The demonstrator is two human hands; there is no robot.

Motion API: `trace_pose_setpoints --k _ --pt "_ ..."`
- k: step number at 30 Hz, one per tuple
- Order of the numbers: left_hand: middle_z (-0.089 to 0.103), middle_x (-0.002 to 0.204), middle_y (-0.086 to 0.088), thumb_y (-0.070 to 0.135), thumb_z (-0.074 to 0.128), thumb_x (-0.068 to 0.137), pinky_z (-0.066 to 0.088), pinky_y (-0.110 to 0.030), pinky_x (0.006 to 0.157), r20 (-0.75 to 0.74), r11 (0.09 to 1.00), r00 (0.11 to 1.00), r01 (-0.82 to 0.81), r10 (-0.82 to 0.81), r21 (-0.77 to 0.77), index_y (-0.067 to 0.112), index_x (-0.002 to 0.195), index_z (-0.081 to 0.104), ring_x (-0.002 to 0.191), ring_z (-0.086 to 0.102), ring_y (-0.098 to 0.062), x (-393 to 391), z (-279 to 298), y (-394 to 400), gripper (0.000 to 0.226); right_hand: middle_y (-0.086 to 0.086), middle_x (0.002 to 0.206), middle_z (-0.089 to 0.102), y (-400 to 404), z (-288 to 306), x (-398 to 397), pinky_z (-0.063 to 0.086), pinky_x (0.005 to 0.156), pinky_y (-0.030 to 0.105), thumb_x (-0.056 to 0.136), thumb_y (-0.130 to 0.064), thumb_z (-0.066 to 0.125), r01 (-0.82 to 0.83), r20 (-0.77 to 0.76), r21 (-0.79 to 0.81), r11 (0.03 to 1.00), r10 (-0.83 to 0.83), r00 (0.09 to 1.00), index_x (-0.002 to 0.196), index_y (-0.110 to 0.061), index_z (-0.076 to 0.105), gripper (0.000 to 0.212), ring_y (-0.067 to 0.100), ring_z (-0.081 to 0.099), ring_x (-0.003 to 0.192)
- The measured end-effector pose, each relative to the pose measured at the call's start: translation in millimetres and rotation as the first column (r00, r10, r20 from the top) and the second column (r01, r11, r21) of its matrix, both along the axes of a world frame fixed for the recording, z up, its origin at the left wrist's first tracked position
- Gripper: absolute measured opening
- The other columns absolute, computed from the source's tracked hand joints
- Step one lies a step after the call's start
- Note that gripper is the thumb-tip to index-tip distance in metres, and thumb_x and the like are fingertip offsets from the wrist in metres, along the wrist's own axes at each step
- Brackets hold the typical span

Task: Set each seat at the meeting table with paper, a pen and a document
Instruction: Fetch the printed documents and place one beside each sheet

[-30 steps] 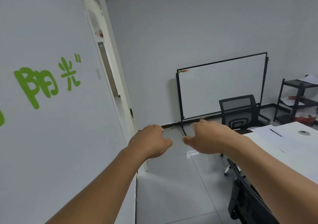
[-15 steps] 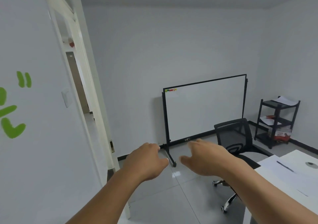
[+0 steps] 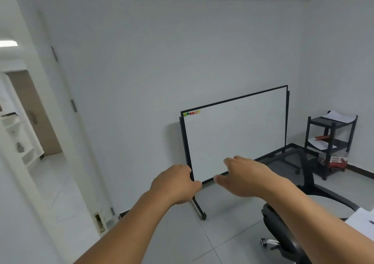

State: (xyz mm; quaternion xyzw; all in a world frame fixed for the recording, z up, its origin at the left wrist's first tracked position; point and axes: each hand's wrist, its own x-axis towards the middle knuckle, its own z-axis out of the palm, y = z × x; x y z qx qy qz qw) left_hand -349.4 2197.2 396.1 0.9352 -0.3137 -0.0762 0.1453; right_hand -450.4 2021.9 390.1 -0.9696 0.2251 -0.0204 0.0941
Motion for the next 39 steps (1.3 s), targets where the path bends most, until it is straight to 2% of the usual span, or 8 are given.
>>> trace_pose_setpoints --k 5,9,14,18,24,31,36,39 --pt "0.063 0.145 0.001 0.049 0.058 0.102 0.049 -0.034 0.098 0.023 0.997 0.998 0.055 -0.056 0.051 0.021 0.142 0.062 0.117 0.062 -0.02 89 8 -78 0.049 0.0 0.123 0.056 -67 12 79 0.052 0.092 0.041 0.103 -0.066 0.045 0.046 -0.007 -0.011 0.999 -0.046 0.999 0.125 -0.022 0.054 0.05 0.024 0.058 0.11" --pt "0.064 0.145 0.0 0.05 0.056 0.101 0.054 -0.038 0.102 0.017 0.991 0.993 0.114 -0.116 0.073 0.02 0.144 0.061 0.12 0.065 -0.022 156 -1 -145 0.054 0.001 0.131 0.057 -123 9 137 0.049 0.088 0.04 0.103 -0.066 0.045 0.11 -0.023 -0.017 0.994 -0.111 0.994 0.139 -0.02 0.053 0.059 0.024 0.056 0.111" --pt "0.06 0.15 0.0 0.053 0.055 0.101 0.054 -0.04 0.104 0.026 0.974 0.977 0.208 -0.212 0.09 0.02 0.146 0.058 0.13 0.063 -0.026 244 -21 -229 0.056 -0.001 0.117 0.055 -194 -11 211 0.049 0.086 0.04 0.101 -0.066 0.046 0.201 -0.054 -0.017 0.979 -0.201 0.978 0.122 -0.022 0.055 0.049 0.024 0.057 0.108" --pt "0.055 0.154 0.0 0.053 0.053 0.101 0.052 -0.041 0.106 0.028 0.951 0.954 0.294 -0.297 0.096 0.022 0.151 0.055 0.133 0.06 -0.026 328 -26 -313 0.058 -0.001 0.121 0.057 -263 -17 280 0.05 0.088 0.04 0.101 -0.068 0.046 0.296 -0.065 -0.004 0.955 -0.295 0.953 0.129 -0.022 0.056 0.055 0.023 0.057 0.111" --pt "0.053 0.156 0.001 0.055 0.052 0.1 0.049 -0.044 0.112 0.021 0.915 0.918 0.392 -0.395 0.092 0.024 0.153 0.053 0.137 0.058 -0.027 414 -6 -436 0.061 0.004 0.142 0.058 -362 7 340 0.053 0.105 0.047 0.1 -0.071 0.046 0.434 -0.048 0.011 0.901 -0.433 0.9 0.15 -0.022 0.051 0.07 0.028 0.059 0.126" --pt "0.049 0.157 0.002 0.057 0.052 0.103 0.049 -0.042 0.111 0.019 0.842 0.847 0.527 -0.532 0.115 0.025 0.153 0.051 0.137 0.057 -0.025 461 -12 -592 0.06 0.001 0.133 0.058 -489 7 378 0.052 0.101 0.047 0.1 -0.077 0.039 0.571 -0.035 0.017 0.821 -0.57 0.821 0.123 -0.024 0.055 0.059 0.025 0.056 0.121" --pt "0.05 0.158 0.001 0.056 0.052 0.101 0.048 -0.043 0.112 0.006 0.807 0.814 0.575 -0.581 0.135 0.025 0.154 0.051 0.138 0.057 -0.026 492 -14 -717 0.061 0.002 0.126 0.063 -601 1 406 0.052 0.101 0.05 0.099 -0.08 0.036 0.62 -0.028 0.028 0.784 -0.619 0.785 0.092 -0.027 0.043 0.053 0.027 0.058 0.117" --pt "0.06 0.147 0.002 0.051 0.056 0.1 0.051 -0.039 0.109 -0.038 0.763 0.788 0.605 -0.614 0.225 0.022 0.149 0.056 0.133 0.061 -0.026 514 -4 -784 0.058 -0.002 0.12 0.071 -665 3 430 0.055 0.098 0.048 0.098 -0.079 0.037 0.648 -0.091 0.067 0.758 -0.643 0.761 0.105 -0.023 0.065 0.062 0.024 0.065 0.108"
